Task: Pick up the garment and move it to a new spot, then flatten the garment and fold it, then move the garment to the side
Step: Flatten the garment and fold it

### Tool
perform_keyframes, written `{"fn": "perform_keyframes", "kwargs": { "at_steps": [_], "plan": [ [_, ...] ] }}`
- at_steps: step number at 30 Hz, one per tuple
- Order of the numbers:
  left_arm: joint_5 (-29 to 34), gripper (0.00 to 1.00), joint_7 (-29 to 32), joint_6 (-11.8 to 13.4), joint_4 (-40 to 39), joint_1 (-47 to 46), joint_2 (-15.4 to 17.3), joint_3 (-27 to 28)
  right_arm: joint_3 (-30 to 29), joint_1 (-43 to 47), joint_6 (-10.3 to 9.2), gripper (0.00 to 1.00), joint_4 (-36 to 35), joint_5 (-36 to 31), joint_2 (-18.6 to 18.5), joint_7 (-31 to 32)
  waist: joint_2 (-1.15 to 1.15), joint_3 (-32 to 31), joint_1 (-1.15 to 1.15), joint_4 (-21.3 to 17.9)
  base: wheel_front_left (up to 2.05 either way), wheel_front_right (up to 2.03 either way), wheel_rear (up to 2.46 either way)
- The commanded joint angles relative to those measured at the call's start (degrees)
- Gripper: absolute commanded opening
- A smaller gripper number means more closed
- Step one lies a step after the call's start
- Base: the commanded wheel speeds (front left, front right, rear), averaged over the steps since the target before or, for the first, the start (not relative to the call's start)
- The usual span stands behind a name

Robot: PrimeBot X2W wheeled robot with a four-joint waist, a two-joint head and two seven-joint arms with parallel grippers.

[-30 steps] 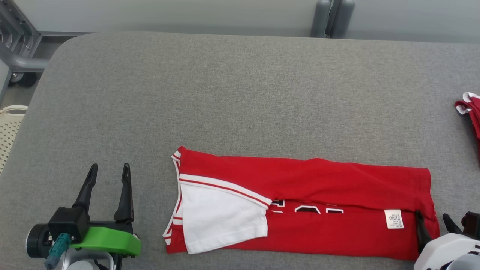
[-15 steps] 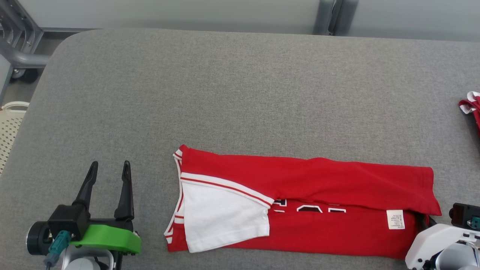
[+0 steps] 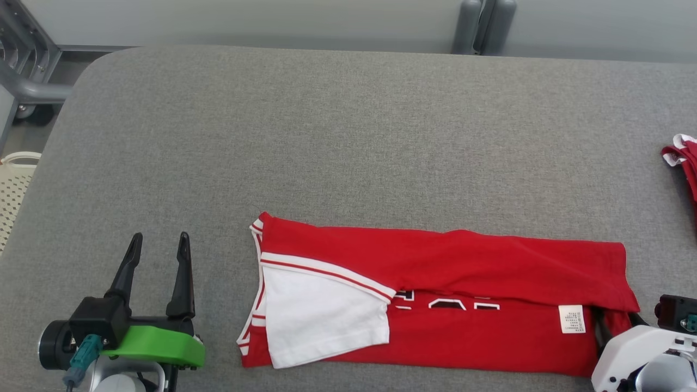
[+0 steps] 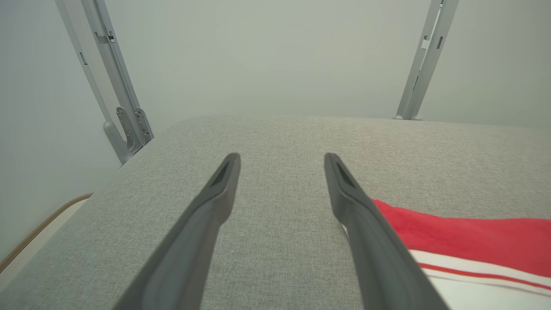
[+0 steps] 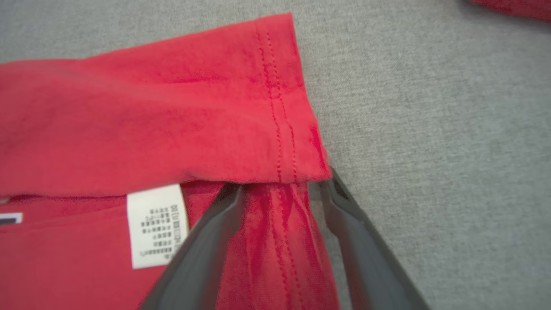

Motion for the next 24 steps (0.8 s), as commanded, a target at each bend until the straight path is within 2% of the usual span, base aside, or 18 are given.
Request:
{"fn": "perform_keyframes", "kwargs": {
  "at_steps": [1, 13, 19, 24],
  "plan": [
    [-0.3, 1.00, 0.0, -0.1, -0.1, 0.0, 0.1, -0.2, -0.1, 2.7, -0.13, 1.00, -0.9, 0.0, 0.1, 0.9, 0.00, -0.2, 0.00, -0.1, 0.00, 0.00, 0.00],
    [-0.1, 1.00, 0.0, -0.1, -0.2, 0.6, 0.3, 0.0, -1.9, 6.3, -0.11, 1.00, -14.6, 2.5, -0.7, 1.6, 0.00, -1.0, 0.00, -1.4, 0.00, 0.00, 0.00],
    [-0.4, 1.00, 0.0, -0.1, -0.1, -0.1, 0.5, -0.8, -1.6, 6.4, -0.10, 1.00, -16.5, 2.6, -0.3, 3.2, 0.00, -1.2, 0.00, -0.9, 0.00, 0.00, 0.00],
    [-0.6, 1.00, 0.0, -0.1, -0.3, 0.2, 0.7, -0.7, -1.5, 5.8, -0.10, 1.00, -14.9, 1.6, 0.1, 3.5, 0.00, -0.6, 0.00, -0.5, 0.00, 0.00, 0.00]
  ]
}}
